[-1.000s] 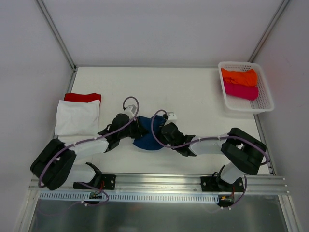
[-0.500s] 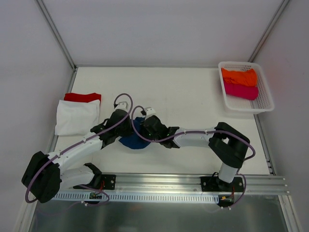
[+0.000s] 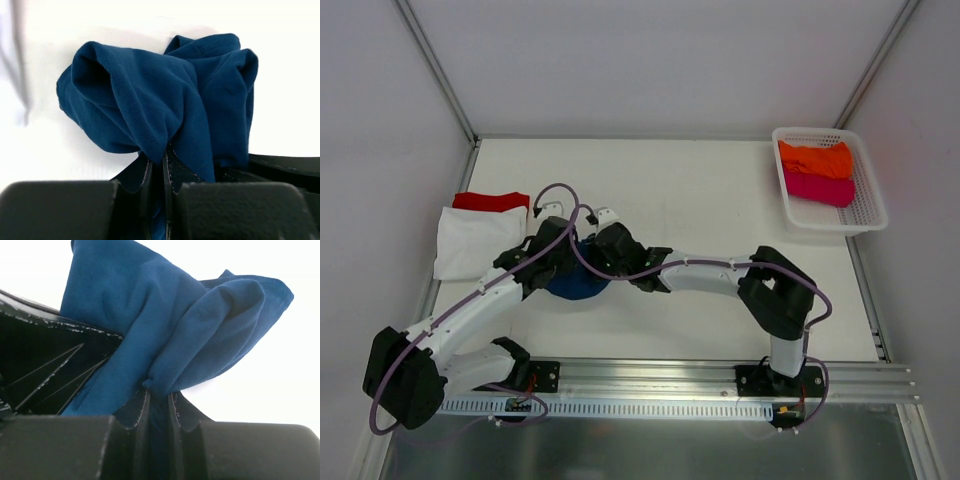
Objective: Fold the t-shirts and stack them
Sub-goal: Neatly place the folded tshirt to the corner
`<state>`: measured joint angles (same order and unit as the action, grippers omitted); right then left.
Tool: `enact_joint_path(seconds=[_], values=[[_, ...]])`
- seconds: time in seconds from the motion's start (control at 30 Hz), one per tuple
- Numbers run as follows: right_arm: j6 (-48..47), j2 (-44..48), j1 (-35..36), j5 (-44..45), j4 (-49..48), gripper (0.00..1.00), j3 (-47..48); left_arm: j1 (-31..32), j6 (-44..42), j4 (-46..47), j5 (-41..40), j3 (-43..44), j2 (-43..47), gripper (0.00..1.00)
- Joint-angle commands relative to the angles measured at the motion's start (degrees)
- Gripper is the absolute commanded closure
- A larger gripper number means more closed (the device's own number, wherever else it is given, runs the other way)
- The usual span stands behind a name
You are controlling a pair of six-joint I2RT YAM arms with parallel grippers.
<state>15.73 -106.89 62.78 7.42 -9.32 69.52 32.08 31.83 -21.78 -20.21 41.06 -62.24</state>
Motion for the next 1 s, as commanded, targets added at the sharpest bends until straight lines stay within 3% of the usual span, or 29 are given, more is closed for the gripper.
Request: enact_joint_path(seconds=[0.0, 0.43, 0.8, 0.97], values=[[-1.2, -0.5, 0.8, -2.8, -2.0, 1.0, 5.5, -1.9, -2.3, -4.0, -2.6, 2.3, 2.8, 1.0], [-2.5, -5.9, 1.5, -4.8, -1.4, 0.99, 15.0, -11.3, -4.9, -10.3, -5.7, 12.7, 3.4, 1.0], [-4.8, -18.3, 2.3, -10.8, 4.4, 1.0, 34.9, -23.8, -6.9, -12.2, -3.4, 18.4, 0.5, 1.0], [-5.3, -20.3, 2.5, -11.7, 4.8, 1.0, 38.2, -29.2, -8.8, -12.2, -1.2, 22.0, -1.1, 1.0]])
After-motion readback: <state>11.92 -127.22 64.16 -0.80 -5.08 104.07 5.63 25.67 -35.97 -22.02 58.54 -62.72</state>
